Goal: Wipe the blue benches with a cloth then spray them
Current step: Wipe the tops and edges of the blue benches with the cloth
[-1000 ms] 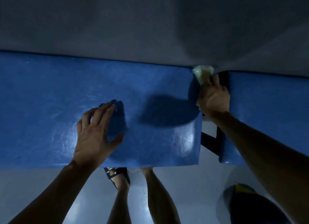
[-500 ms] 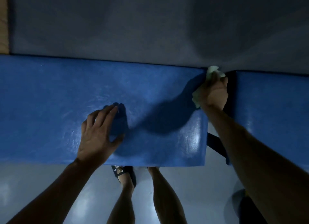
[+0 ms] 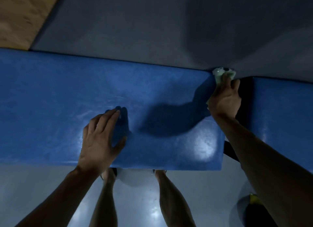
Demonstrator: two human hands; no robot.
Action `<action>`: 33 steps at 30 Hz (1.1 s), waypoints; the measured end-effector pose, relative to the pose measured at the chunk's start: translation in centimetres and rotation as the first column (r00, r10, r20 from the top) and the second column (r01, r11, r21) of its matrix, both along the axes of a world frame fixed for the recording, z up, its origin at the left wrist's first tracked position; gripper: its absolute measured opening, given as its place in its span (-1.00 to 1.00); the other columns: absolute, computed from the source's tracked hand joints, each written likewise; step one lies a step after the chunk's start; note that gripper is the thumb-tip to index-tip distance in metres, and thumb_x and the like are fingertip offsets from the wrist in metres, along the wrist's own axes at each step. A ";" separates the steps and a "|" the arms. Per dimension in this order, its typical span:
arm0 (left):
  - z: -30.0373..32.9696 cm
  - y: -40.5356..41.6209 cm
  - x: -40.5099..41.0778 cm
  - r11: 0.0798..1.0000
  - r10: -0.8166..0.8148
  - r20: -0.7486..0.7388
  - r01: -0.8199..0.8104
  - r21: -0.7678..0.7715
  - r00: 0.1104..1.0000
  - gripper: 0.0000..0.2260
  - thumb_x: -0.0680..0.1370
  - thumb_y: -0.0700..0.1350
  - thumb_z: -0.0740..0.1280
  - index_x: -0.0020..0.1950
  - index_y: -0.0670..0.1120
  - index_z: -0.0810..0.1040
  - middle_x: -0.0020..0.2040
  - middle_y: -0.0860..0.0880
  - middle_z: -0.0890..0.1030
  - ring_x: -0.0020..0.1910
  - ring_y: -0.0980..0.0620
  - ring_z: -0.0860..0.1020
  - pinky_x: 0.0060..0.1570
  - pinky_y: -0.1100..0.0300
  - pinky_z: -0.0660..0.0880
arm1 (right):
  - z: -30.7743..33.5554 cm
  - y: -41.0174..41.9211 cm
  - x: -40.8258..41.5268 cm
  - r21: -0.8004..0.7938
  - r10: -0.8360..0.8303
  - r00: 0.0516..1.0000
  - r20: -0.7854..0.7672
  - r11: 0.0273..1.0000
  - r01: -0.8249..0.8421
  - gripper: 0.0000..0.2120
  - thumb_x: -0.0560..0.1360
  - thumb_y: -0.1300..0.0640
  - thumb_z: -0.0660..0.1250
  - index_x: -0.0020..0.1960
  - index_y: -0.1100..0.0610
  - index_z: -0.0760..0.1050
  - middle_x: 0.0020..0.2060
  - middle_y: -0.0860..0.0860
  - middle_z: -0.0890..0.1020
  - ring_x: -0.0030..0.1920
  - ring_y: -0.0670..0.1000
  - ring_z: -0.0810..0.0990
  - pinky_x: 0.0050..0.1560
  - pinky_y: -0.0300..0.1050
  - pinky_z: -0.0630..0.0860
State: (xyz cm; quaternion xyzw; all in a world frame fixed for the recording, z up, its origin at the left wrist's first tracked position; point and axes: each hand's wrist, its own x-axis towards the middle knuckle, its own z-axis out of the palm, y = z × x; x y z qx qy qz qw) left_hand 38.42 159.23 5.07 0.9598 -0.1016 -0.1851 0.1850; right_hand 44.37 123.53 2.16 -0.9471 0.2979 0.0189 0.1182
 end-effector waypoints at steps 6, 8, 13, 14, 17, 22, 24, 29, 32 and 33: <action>-0.2 4.0 1.2 0.999 0.005 0.021 -0.004 -0.042 1.000 -0.30 0.43 0.11 0.33 0.55 -0.02 0.28 0.46 0.03 0.38 0.37 -0.11 0.31 0.26 -0.03 0.28 | -2.1 13.6 3.3 0.041 0.003 0.998 -0.059 0.999 -0.001 -0.39 0.47 0.23 0.25 0.51 0.10 0.27 0.52 0.13 0.28 0.18 0.24 0.57 0.07 0.05 0.51; 0.0 5.8 1.7 0.998 0.008 0.032 -0.006 -0.058 0.999 -0.30 0.42 0.10 0.36 0.54 -0.02 0.30 0.45 0.03 0.39 0.37 -0.10 0.32 0.26 -0.02 0.27 | -2.9 20.6 5.2 0.057 0.064 0.998 -0.023 0.996 -0.062 -0.49 0.48 0.23 0.19 0.43 0.15 0.38 0.40 0.15 0.44 -0.01 0.20 0.63 -0.07 -0.01 0.55; -0.3 9.5 3.2 0.998 -0.042 0.058 0.044 -0.042 0.997 -0.31 0.42 0.10 0.37 0.52 -0.06 0.33 0.41 -0.04 0.44 0.33 -0.13 0.35 0.23 -0.05 0.29 | -1.7 24.0 5.8 -0.063 0.425 0.904 -0.041 0.902 -0.427 -0.51 0.33 0.21 0.25 0.25 0.24 0.54 0.12 0.16 0.60 -0.28 0.14 0.60 -0.31 -0.09 0.53; -0.4 10.0 3.5 0.998 -0.052 0.060 0.054 -0.043 0.997 -0.31 0.43 0.11 0.36 0.52 -0.07 0.33 0.40 -0.05 0.44 0.33 -0.14 0.36 0.23 -0.05 0.30 | -1.7 21.8 5.2 -0.136 0.527 0.850 -0.026 0.840 -0.525 -0.48 0.34 0.19 0.24 0.29 0.21 0.54 0.15 0.17 0.61 -0.28 0.16 0.60 -0.31 -0.10 0.51; -0.7 11.5 4.3 0.995 -0.088 0.072 0.091 -0.035 0.993 -0.32 0.45 0.15 0.30 0.51 -0.10 0.34 0.41 -0.08 0.43 0.33 -0.15 0.35 0.23 -0.09 0.31 | -1.0 14.2 3.8 -0.236 0.558 0.828 -0.055 0.799 -0.553 -0.52 0.44 0.14 0.27 0.36 0.10 0.50 0.17 0.22 0.59 -0.32 0.24 0.57 -0.33 -0.07 0.49; -1.5 14.5 5.2 0.995 -0.089 0.069 0.092 -0.041 0.994 -0.32 0.44 0.18 0.26 0.51 -0.09 0.35 0.42 -0.08 0.42 0.35 -0.17 0.35 0.20 -0.11 0.33 | -0.8 16.0 3.6 -0.106 0.110 0.992 -0.058 0.988 -0.115 -0.46 0.49 0.17 0.14 0.47 0.03 0.34 0.33 0.20 0.42 0.00 0.32 0.57 -0.06 0.12 0.51; -1.7 15.7 5.2 0.994 -0.094 0.083 0.098 -0.045 0.992 -0.33 0.44 0.17 0.26 0.50 -0.10 0.36 0.44 -0.07 0.42 0.36 -0.19 0.35 0.21 -0.10 0.33 | -1.3 21.4 4.9 0.014 -0.127 0.991 -0.051 0.992 0.128 -0.43 0.50 0.19 0.20 0.51 -0.02 0.29 0.47 0.13 0.34 0.11 0.28 0.58 0.01 0.08 0.52; -1.9 17.2 5.5 0.992 -0.113 0.109 0.119 -0.044 0.988 -0.35 0.44 0.14 0.27 0.49 -0.11 0.38 0.41 -0.07 0.44 0.33 -0.17 0.37 0.20 -0.06 0.34 | -2.5 35.9 8.4 0.071 0.137 0.986 0.090 0.987 -0.144 -0.59 0.37 0.22 0.27 0.21 0.20 0.59 0.10 0.14 0.63 -0.27 0.16 0.63 -0.35 -0.12 0.47; -1.9 17.6 6.0 0.991 -0.117 0.129 0.125 -0.049 0.985 -0.36 0.44 0.12 0.27 0.48 -0.11 0.39 0.39 -0.08 0.47 0.31 -0.19 0.40 0.21 -0.07 0.35 | -2.0 33.8 8.4 -0.107 0.440 0.897 0.037 0.895 -0.434 -0.52 0.38 0.15 0.15 0.25 0.15 0.57 0.16 0.09 0.62 -0.34 0.11 0.60 -0.36 -0.16 0.42; -1.9 17.6 6.2 0.990 -0.125 0.136 0.133 -0.052 0.983 -0.36 0.44 0.12 0.27 0.48 -0.11 0.39 0.40 -0.08 0.47 0.31 -0.19 0.40 0.21 -0.08 0.35 | -1.7 31.3 7.9 -0.164 0.538 0.842 0.037 0.835 -0.525 -0.48 0.38 0.14 0.13 0.29 0.11 0.56 0.19 0.09 0.62 -0.34 0.13 0.60 -0.33 -0.14 0.47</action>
